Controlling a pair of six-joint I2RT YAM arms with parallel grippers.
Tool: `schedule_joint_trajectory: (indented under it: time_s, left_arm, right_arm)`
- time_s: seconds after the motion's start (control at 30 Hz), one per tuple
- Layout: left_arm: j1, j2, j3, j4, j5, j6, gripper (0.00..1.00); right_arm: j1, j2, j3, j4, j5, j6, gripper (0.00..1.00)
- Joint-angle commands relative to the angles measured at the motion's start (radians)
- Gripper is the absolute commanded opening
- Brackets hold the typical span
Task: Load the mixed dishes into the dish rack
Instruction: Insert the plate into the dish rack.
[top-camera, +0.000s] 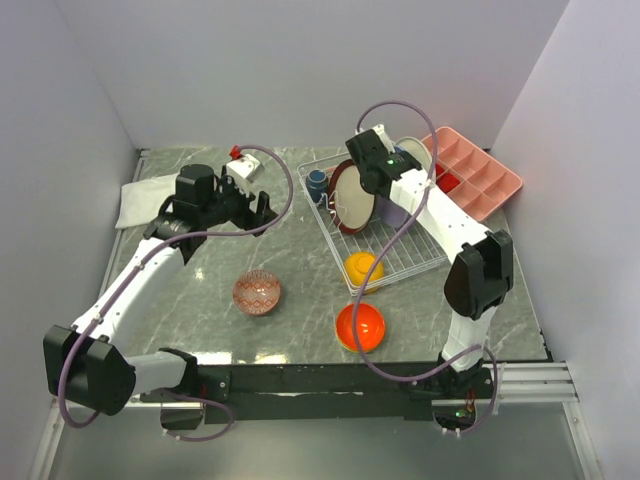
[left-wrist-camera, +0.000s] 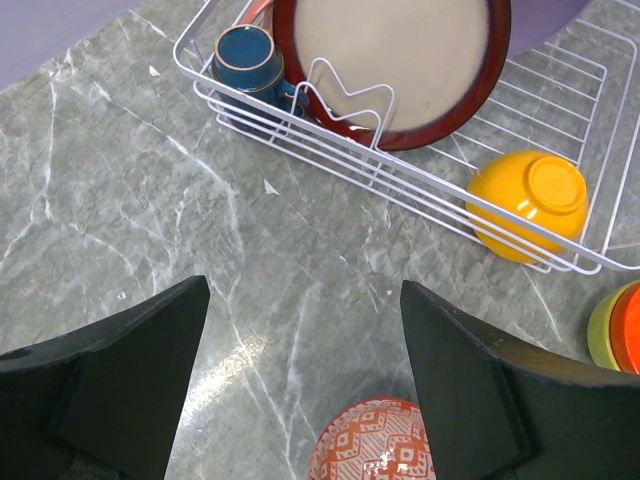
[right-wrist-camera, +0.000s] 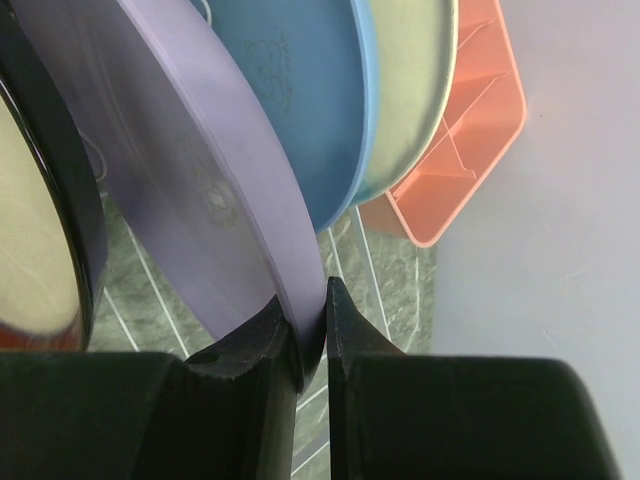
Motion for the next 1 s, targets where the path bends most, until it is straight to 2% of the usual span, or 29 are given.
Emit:
schedule_joint_trajectory:
  time_s: [0.0,0.3,0.33,0.47,0.57,0.63,0.97]
  left_arm:
    - [0.005,0.013,0.047,0.015,0.025,-0.023,0.84]
    - [0.003,0.059,0.086,-0.001,0.050,-0.035,0.84]
    - [0.003,0.068,0.090,-0.005,0.051,-0.035,0.84]
    - [0.002,0.089,0.112,-0.013,0.060,-0.029,0.84]
    - [-0.003,0.102,0.129,-0.018,0.056,-0.025,0.84]
    - [-0.005,0.097,0.132,-0.013,0.044,-0.025,0.84]
    - [-0.015,0.106,0.127,0.007,0.045,-0.031,0.84]
  right_arm:
    - [0.021,0.099,0.082,-0.043,-0.143,0.098,0.03]
    - [0.028,0.172,0.083,0.005,-0.221,0.061,0.00]
    - [0.030,0.173,0.084,0.012,-0.235,0.005,0.00]
    - [0.024,0.177,0.182,-0.043,-0.430,-0.041,0.00]
    - [0.036,0.122,0.182,-0.063,-0.366,0.015,0.00]
    - [0.047,0.073,0.129,-0.011,-0.221,0.020,0.00]
    - [0.106,-0.096,0.008,0.216,0.148,-0.190,0.00]
